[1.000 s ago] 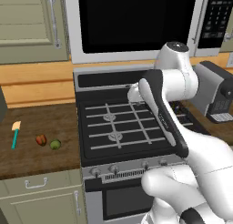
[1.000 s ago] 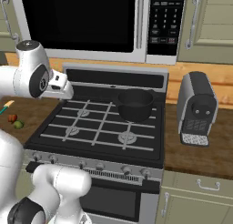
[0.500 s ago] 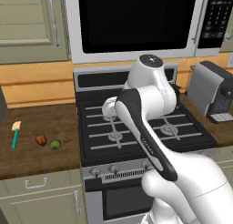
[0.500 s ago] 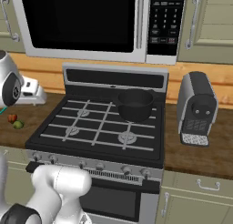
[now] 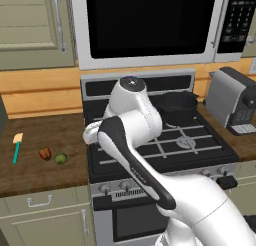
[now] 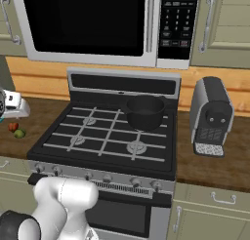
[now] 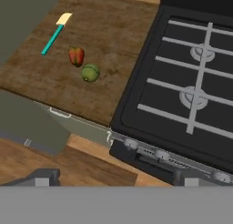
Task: Put the bell pepper and lime in the pot. Retrieve the spatula and lightly stir the vegetables in the pot.
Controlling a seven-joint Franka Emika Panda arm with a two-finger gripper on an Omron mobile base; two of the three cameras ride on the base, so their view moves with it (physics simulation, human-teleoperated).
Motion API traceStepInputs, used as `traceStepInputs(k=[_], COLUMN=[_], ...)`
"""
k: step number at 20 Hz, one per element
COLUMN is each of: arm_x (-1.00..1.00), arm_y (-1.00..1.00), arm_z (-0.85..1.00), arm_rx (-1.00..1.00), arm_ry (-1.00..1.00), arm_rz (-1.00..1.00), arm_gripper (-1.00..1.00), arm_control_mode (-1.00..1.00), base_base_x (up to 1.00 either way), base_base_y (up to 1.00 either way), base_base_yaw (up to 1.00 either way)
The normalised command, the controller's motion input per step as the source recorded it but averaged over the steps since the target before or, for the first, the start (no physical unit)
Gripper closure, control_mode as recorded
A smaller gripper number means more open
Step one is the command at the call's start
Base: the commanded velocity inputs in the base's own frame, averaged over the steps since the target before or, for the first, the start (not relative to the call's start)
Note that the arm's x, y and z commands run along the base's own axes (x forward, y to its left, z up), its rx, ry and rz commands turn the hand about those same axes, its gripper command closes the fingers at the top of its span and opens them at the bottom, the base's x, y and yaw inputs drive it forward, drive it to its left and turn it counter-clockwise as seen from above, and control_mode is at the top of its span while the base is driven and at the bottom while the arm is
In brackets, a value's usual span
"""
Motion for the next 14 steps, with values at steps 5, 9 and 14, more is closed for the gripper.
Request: traceStepInputs(k=[5,9,14], arm_x=[0.00,0.17,0.35], arm_y=[0.62,0.64,0.36], arm_z=[-0.35,-0.34,-0.27], arm_rx=[0.00,0.00,0.00], arm_ry=[0.00,0.03,0.07], arm_rz=[0.05,0.03,0.01], arm_gripper=[-1.00,-1.00,-1.00], arm_control_mode=[-1.00,-1.00,-1.00], base_base_x=[0.00,0.00,0.00], base_base_y=[0.00,0.00,0.00], base_base_yaw=[0.00,0.00,0.00])
